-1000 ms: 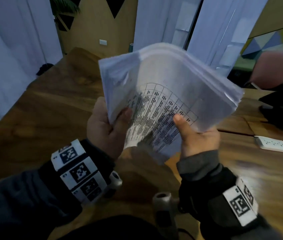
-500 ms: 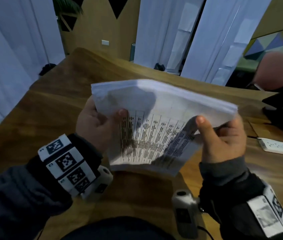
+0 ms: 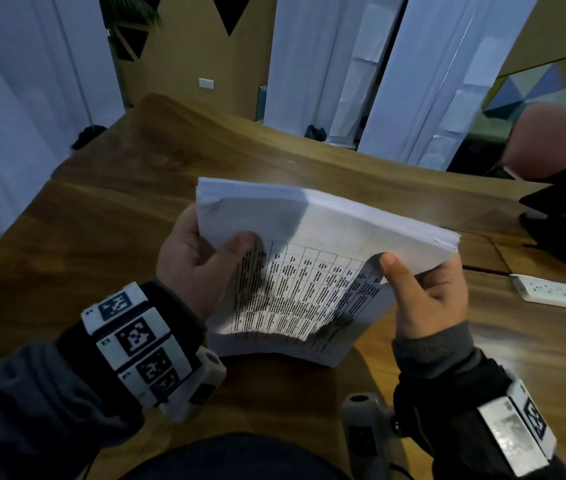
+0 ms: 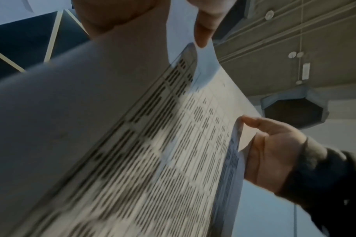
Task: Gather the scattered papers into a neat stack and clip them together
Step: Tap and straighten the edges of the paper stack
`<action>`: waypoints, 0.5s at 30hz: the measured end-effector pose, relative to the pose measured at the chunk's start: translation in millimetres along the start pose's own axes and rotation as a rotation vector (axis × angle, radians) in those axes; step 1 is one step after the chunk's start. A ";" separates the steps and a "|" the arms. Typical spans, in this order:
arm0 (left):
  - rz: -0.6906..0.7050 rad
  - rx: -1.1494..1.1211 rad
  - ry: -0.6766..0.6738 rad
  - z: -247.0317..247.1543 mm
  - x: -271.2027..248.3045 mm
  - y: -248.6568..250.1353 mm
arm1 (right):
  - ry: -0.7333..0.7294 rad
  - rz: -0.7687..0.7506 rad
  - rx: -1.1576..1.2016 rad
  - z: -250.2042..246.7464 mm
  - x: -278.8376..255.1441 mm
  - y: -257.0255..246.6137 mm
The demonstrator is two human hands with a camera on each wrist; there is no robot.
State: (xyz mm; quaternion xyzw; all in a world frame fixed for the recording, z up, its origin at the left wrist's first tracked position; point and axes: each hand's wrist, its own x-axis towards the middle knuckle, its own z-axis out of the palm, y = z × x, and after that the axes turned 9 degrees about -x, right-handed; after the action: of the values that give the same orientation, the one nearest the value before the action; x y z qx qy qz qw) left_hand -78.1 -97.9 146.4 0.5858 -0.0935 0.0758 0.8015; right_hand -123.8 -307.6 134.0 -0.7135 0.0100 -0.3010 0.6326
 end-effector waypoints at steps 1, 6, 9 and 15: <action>0.026 0.012 0.022 0.3 2.2 3.8 | 0.013 0.001 0.011 1.4 0.9 -0.6; 0.160 0.042 0.144 11.4 13.7 22.6 | 0.057 -0.021 0.058 5.8 4.6 -3.0; 0.152 0.035 0.191 17.9 15.5 26.1 | 0.069 -0.029 0.061 7.9 4.7 -4.9; 0.039 -0.036 0.246 18.7 22.1 23.9 | 0.064 -0.035 0.080 8.7 5.6 -7.2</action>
State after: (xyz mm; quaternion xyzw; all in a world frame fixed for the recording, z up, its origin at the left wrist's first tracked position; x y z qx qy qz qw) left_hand -63.3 -108.2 179.4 0.5556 -0.0071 0.1608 0.8157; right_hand -117.9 -300.6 142.8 -0.6778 0.0057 -0.3350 0.6545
